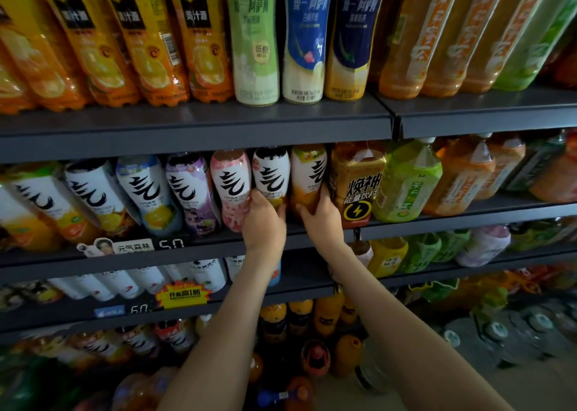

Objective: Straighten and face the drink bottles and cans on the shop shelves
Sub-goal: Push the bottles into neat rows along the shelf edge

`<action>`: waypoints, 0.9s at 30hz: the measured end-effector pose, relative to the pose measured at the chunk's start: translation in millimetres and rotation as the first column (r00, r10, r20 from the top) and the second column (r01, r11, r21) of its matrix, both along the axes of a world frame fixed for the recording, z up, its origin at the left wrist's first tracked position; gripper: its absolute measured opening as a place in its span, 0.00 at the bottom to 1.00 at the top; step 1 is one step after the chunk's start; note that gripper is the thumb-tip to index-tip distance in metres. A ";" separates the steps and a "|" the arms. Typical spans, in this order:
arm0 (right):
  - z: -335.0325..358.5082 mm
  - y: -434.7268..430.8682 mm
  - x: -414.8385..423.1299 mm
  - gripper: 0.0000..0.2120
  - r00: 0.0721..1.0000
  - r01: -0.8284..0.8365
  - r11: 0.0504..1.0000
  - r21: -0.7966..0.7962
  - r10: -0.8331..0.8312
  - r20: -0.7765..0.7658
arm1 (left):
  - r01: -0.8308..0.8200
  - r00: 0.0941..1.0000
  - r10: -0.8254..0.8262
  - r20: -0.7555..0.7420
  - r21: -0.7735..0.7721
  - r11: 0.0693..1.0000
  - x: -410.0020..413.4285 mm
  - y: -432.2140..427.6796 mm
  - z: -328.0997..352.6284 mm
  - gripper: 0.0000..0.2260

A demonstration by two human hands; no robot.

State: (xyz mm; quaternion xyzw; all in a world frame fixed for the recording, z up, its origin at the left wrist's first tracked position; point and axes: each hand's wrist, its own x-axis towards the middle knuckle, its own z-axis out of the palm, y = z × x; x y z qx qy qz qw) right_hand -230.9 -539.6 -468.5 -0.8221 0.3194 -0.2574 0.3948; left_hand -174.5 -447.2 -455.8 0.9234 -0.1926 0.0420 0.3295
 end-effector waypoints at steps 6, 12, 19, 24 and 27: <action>0.2 8.3 -22.3 0.30 0.999 -0.001 0.999 -0.046 -0.001 -0.035 | -0.019 0.997 0.009 -0.080 -0.118 0.993 -29.0 1.0 -0.7 0.29; 12.0 8.6 -4.9 0.32 0.996 0.018 0.999 0.035 -0.015 -0.086 | -0.030 0.996 0.024 -0.080 -0.074 0.997 -27.5 1.3 9.6 0.26; 3.7 8.0 13.3 0.24 0.990 0.111 0.988 0.104 -0.101 -0.096 | -0.057 0.997 0.057 -0.059 -0.005 0.998 -20.0 -0.7 8.9 0.22; 9.8 9.0 16.6 0.24 0.984 0.126 0.989 0.073 -0.115 -0.133 | -0.069 0.993 0.068 -0.093 -0.008 0.998 -16.9 -2.4 9.3 0.24; 15.5 12.5 10.5 0.24 0.986 0.069 0.997 0.035 -0.063 -0.152 | -0.065 0.993 0.062 -0.102 -0.028 0.997 -20.2 -1.8 13.4 0.27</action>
